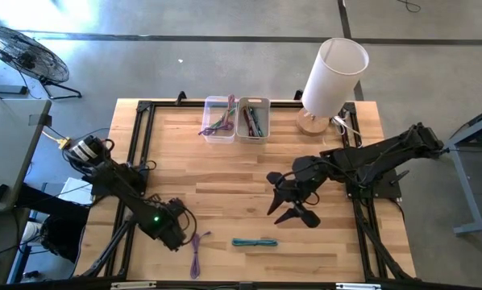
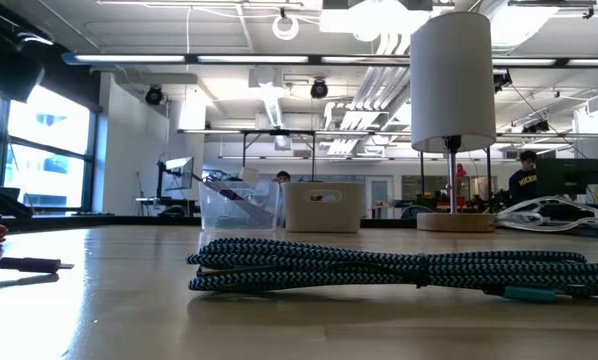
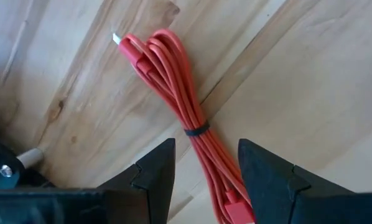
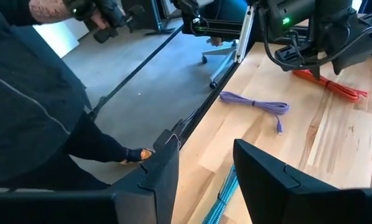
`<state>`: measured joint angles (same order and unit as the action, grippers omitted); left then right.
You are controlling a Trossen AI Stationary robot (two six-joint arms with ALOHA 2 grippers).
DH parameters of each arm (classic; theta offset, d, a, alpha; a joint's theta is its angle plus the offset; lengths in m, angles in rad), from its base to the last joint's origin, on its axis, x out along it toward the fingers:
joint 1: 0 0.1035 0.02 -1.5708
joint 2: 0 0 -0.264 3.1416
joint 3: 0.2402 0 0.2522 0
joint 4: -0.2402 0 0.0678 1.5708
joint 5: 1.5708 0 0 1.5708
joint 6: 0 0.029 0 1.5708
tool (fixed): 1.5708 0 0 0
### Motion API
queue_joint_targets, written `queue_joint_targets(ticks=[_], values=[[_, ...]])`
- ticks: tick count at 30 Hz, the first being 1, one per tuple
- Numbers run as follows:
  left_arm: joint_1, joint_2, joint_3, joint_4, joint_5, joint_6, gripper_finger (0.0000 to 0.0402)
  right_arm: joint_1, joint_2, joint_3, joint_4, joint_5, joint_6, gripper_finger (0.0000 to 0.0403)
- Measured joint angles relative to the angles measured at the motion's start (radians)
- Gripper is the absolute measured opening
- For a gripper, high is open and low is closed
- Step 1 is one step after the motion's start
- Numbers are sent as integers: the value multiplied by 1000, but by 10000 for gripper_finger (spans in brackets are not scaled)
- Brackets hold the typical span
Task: Pick & Place USB Port
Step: Put the red charger cable into the transparent bin
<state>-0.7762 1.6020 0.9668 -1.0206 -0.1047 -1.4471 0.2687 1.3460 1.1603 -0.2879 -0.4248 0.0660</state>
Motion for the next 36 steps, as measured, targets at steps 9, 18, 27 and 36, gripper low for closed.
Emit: queue_joint_targets(ticks=[9, 18, 27, 36], values=[[75, 0, -8, 13, 103, 85, 170, 2, 0, 0, 42, 7, 70, 145], [89, -4, -130, 225, 177, 77, 170, 29, 0, 0, 105, 33, 87, 145], [89, -5, -180, 261, 181, 100, 127, 33, 0, 0, 115, 37, 111, 145], [88, -4, -181, 255, 151, 133, 27, 80, -16, 0, 141, 25, 28, 143]])
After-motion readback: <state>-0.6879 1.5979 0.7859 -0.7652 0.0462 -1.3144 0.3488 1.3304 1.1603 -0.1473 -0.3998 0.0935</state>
